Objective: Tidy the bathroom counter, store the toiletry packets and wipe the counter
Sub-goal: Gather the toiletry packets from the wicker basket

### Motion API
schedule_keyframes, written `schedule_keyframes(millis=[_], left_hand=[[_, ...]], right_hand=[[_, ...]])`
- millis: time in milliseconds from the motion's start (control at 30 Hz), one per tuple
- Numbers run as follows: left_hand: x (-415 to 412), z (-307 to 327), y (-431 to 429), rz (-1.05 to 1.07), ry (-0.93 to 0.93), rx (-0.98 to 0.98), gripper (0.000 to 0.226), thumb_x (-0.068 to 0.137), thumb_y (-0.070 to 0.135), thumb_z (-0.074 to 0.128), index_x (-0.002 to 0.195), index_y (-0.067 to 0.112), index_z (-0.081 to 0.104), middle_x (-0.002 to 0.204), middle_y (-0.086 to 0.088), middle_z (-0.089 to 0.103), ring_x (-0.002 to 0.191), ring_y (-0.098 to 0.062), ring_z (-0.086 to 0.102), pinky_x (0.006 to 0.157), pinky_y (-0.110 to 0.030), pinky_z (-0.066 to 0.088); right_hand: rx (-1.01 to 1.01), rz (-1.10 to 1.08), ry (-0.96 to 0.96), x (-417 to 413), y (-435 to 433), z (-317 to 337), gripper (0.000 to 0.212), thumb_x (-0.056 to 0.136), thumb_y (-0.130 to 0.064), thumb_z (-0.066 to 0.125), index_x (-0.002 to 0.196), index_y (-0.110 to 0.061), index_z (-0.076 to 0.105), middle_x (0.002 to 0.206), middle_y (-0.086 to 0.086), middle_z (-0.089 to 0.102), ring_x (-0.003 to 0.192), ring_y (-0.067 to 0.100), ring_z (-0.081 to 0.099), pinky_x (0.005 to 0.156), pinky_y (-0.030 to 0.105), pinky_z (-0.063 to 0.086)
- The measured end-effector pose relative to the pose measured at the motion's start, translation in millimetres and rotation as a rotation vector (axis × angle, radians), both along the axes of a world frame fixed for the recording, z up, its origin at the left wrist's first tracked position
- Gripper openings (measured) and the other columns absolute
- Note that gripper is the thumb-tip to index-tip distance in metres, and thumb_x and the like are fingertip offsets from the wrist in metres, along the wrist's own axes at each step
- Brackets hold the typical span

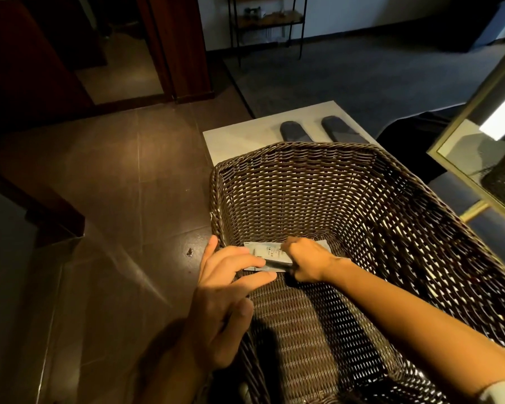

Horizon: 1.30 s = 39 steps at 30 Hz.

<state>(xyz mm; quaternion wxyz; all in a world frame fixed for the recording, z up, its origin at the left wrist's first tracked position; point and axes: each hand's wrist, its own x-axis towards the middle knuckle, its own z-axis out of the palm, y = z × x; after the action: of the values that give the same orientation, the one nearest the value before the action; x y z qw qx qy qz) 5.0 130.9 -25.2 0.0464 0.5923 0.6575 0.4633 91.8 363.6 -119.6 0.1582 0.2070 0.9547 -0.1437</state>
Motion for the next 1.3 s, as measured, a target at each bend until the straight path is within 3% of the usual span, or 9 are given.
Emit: schedule_keyframes(millis=[100, 267, 400, 467, 567, 700, 933, 1100, 1300], left_hand=[[0.4, -0.1, -0.6, 0.010, -0.002, 0.001, 0.069, 0.106, 0.050, 0.019, 0.110, 0.014, 0.077, 0.122, 0.001, 0.068, 0.131, -0.016, 0.052, 0.125, -0.048, 0.007], [-1.0, 3.4, -1.8, 0.005, 0.028, -0.002, 0.068, 0.106, 0.049, 0.019, 0.110, 0.014, 0.077, 0.122, 0.002, 0.068, 0.133, -0.011, 0.049, 0.125, -0.044, 0.007], [-1.1, 2.1, -1.3, -0.002, 0.020, -0.003, 0.068, 0.106, 0.050, 0.019, 0.112, 0.015, 0.077, 0.121, 0.004, 0.068, 0.131, -0.010, 0.049, 0.125, -0.047, 0.008], [-1.3, 0.6, -1.1, 0.001, 0.016, -0.001, 0.068, 0.106, 0.050, 0.019, 0.111, 0.014, 0.077, 0.120, 0.002, 0.068, 0.130, -0.011, 0.051, 0.125, -0.050, 0.008], [-1.7, -0.2, -1.3, 0.001, 0.022, -0.006, 0.067, 0.106, 0.049, 0.020, 0.112, 0.014, 0.076, 0.120, 0.000, 0.068, 0.130, -0.013, 0.052, 0.124, -0.054, 0.008], [-1.8, -0.8, -0.8, 0.005, 0.029, 0.004, 0.067, 0.106, 0.048, 0.021, 0.111, 0.012, 0.076, 0.117, -0.001, 0.069, 0.129, -0.013, 0.052, 0.124, -0.052, 0.009], [-1.2, -0.4, -0.7, 0.019, 0.054, 0.005, 0.067, 0.106, 0.047, 0.019, 0.113, 0.012, 0.075, 0.119, -0.001, 0.068, 0.131, -0.012, 0.052, 0.125, -0.048, 0.008], [-1.5, -1.6, -1.7, 0.030, 0.058, 0.019, 0.063, 0.107, 0.046, 0.020, 0.113, 0.013, 0.074, 0.118, -0.003, 0.068, 0.129, -0.021, 0.054, 0.124, -0.053, 0.010], [-2.3, -2.8, -1.8, 0.032, 0.054, 0.017, 0.063, 0.107, 0.045, 0.021, 0.113, 0.011, 0.074, 0.116, -0.005, 0.068, 0.130, -0.021, 0.053, 0.123, -0.053, 0.010]], right_hand=[[-0.001, 0.002, -0.010, -7.5, -11.4, -5.8, 0.045, 0.084, -0.023, 0.072, 0.123, -0.012, 0.054, 0.115, 0.008, 0.060, 0.105, 0.026, 0.060, 0.084, 0.028, 0.050], [0.007, 0.012, -0.113, -16.6, -24.6, -9.3, 0.030, 0.087, -0.015, 0.067, 0.114, -0.009, 0.056, 0.113, 0.013, 0.063, 0.103, 0.030, 0.062, 0.086, 0.036, 0.052], [-0.103, -0.011, -0.205, -12.7, -20.9, -6.8, 0.018, 0.084, -0.011, 0.071, 0.099, -0.011, 0.060, 0.092, 0.002, 0.059, 0.090, 0.024, 0.060, 0.077, 0.025, 0.048], [-0.158, -0.022, -0.237, -7.0, -14.0, -3.5, 0.018, 0.085, -0.020, 0.073, 0.092, -0.015, 0.058, 0.083, -0.003, 0.056, 0.085, 0.020, 0.059, 0.075, 0.024, 0.049], [-0.197, -0.033, -0.280, 2.2, 1.9, 5.4, 0.026, 0.084, -0.032, 0.073, 0.098, -0.015, 0.060, 0.092, 0.000, 0.062, 0.088, 0.019, 0.061, 0.080, 0.028, 0.055], [-0.119, -0.060, -0.237, 15.5, 28.1, 13.4, 0.017, 0.076, -0.021, 0.073, 0.088, -0.017, 0.062, 0.090, 0.003, 0.068, 0.087, 0.021, 0.068, 0.080, 0.032, 0.060], [-0.079, -0.115, -0.132, 12.4, 33.3, 18.0, 0.048, 0.077, -0.025, 0.075, 0.118, -0.018, 0.051, 0.100, 0.003, 0.066, 0.095, 0.025, 0.064, 0.086, 0.037, 0.057], [-0.136, -0.029, -0.267, 0.0, 7.3, -7.3, 0.056, 0.069, -0.033, 0.086, 0.113, -0.016, 0.056, 0.098, 0.001, 0.062, 0.095, 0.022, 0.061, 0.085, 0.036, 0.055], [-0.133, 0.040, -0.287, -2.2, -3.2, -25.1, 0.022, 0.083, -0.016, 0.074, 0.101, -0.013, 0.062, 0.082, -0.004, 0.050, 0.089, 0.020, 0.057, 0.076, 0.028, 0.050]])
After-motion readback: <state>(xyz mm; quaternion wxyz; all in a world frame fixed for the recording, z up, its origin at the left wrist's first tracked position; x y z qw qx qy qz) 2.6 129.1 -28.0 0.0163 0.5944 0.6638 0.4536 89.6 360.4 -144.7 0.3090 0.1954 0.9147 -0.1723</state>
